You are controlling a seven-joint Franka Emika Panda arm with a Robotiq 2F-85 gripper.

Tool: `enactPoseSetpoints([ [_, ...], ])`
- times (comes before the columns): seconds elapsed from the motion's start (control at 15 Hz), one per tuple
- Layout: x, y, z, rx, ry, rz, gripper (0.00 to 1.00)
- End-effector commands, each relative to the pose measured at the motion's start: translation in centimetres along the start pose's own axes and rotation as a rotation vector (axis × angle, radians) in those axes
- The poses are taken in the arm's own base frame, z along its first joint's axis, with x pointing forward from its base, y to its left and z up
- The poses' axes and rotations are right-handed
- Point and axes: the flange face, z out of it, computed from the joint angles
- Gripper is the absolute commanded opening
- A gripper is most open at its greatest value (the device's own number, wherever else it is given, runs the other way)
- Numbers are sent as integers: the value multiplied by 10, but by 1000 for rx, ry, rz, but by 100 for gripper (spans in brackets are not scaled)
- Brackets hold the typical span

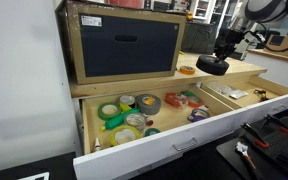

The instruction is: Remove the black tape from the drawer

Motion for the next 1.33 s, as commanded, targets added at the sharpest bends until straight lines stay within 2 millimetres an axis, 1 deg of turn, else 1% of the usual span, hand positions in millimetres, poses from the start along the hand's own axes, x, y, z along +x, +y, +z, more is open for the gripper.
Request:
enactPoseSetpoints([
  [0.0, 12, 12, -28, -49, 67, 71, 19],
  [0.4, 32, 29, -47, -93, 116, 190, 19],
  [0.6, 42, 36, -53, -61, 112, 227, 19],
  [0.8, 57, 45, -62, 9, 91, 271, 19],
  [1.07, 75, 58, -65, 79, 44, 349, 19],
  [1.27, 84, 69, -64, 71, 28, 387, 19],
])
